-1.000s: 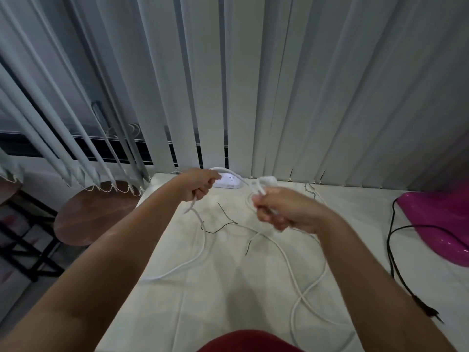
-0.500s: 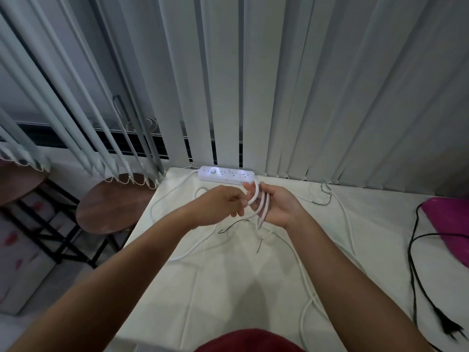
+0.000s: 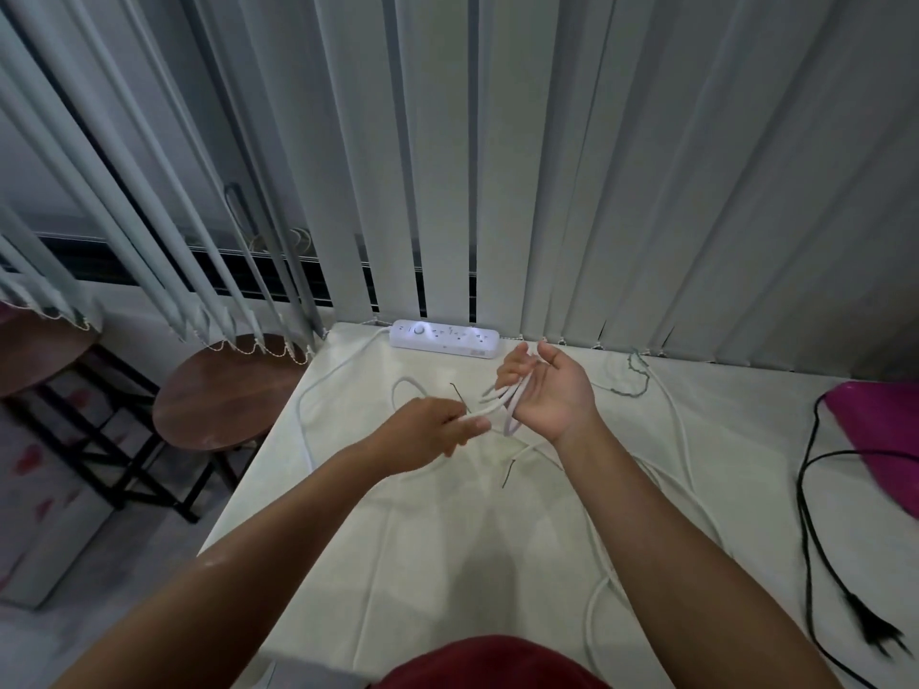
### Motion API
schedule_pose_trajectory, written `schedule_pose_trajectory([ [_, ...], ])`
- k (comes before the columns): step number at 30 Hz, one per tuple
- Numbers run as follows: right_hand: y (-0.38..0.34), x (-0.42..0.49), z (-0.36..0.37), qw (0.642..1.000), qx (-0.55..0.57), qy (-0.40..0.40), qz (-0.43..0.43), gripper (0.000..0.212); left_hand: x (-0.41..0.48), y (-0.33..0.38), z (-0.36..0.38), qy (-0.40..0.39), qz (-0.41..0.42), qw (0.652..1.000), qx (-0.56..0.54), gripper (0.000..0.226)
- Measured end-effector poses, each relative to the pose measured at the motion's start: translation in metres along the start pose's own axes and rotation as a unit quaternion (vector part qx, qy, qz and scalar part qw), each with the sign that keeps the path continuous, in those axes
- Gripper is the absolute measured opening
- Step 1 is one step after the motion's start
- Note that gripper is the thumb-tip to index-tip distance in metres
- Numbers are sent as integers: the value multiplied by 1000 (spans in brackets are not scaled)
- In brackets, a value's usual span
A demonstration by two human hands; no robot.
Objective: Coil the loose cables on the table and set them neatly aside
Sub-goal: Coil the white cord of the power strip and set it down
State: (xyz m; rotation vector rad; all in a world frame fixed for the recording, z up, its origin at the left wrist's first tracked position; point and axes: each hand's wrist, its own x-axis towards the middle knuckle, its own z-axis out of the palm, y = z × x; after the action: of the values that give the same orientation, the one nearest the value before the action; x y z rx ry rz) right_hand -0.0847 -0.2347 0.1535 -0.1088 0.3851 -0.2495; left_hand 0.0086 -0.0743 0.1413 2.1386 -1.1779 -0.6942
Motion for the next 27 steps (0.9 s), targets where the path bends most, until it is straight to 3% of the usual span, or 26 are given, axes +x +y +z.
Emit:
schedule_pose_trajectory([
  [2,-5,-1,6,999,-51,-8,-14,28,-2,-17,2,-28,10,996,89,44],
  [5,-12,-7,16,997,-58,-52,15,24,1,-38,-4,29,82,971,221,35],
  [10,-21,-25,27,978,-82,-163,101,23,26,-59,-31,61,85,945,309,28],
  [14,-32,-41,34,947,-133,-248,155,20,46,-80,-55,59,31,978,196,12],
  [18,-40,-55,36,910,-218,-297,191,21,67,-91,-82,18,-77,994,73,8],
  [22,-37,-60,42,851,-417,-255,192,19,85,-76,-110,-73,-42,968,238,21],
  [27,-2,-44,47,715,-673,-130,140,19,105,-31,-133,-54,-30,903,425,13],
])
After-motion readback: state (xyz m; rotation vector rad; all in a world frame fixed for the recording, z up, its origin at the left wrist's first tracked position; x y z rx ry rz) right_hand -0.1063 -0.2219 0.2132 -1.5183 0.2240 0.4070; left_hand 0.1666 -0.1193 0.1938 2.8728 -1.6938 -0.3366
